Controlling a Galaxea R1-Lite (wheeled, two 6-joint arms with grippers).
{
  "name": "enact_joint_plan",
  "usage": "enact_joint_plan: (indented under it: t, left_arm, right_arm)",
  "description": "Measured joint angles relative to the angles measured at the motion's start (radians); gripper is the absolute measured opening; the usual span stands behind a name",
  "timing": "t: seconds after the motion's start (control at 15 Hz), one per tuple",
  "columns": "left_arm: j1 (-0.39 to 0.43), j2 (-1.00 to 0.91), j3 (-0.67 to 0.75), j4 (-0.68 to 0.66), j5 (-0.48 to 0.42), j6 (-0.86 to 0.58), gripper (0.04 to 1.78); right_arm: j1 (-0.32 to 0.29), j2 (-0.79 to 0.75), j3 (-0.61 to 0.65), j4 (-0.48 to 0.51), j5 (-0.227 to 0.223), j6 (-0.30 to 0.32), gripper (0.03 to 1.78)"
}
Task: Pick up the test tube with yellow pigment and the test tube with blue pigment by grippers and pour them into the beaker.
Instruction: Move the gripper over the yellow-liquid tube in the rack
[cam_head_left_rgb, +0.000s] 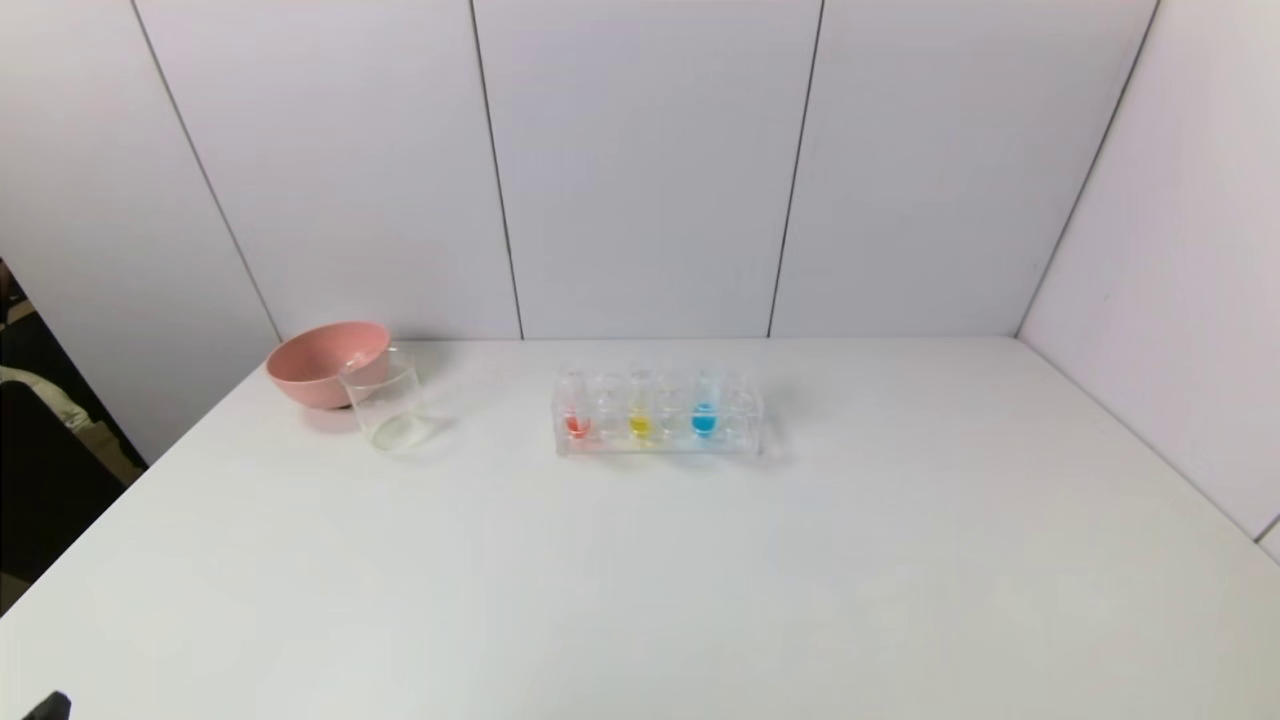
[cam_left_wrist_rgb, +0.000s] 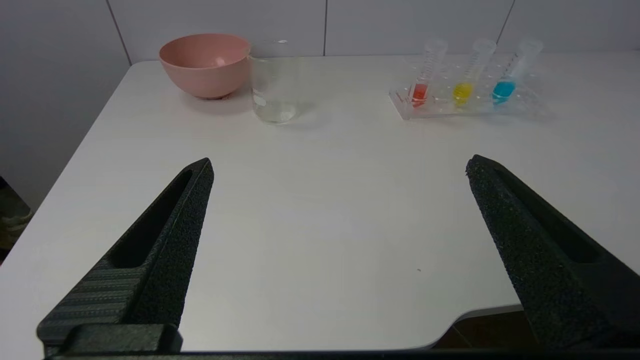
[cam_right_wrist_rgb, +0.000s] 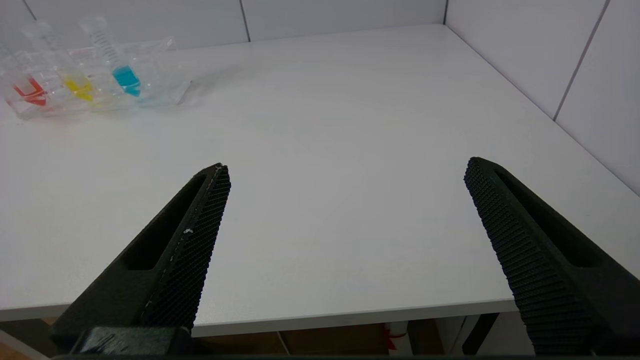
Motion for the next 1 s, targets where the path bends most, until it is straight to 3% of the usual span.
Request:
enact_joint_plan:
  t: [0.53, 0.73, 1.0]
  left_arm:
    - [-0.002, 0.613, -0.211, -0.368, 0.013, -0.023, 1.76]
    - [-0.035, 0.863, -0.286, -0.523, 0.1, -0.048, 1.76]
    - [-0.18, 1.128, -0.344, -0.739, 0.27, -0.078, 1.76]
  right_arm:
    - [0.0, 0.0, 0.0, 0.0, 0.0, 0.0, 1.71]
    - [0.0, 0.0, 0.0, 0.0, 0.0, 0.001, 1.71]
    - [0.0, 0.0, 0.0, 0.0, 0.0, 0.001, 1.71]
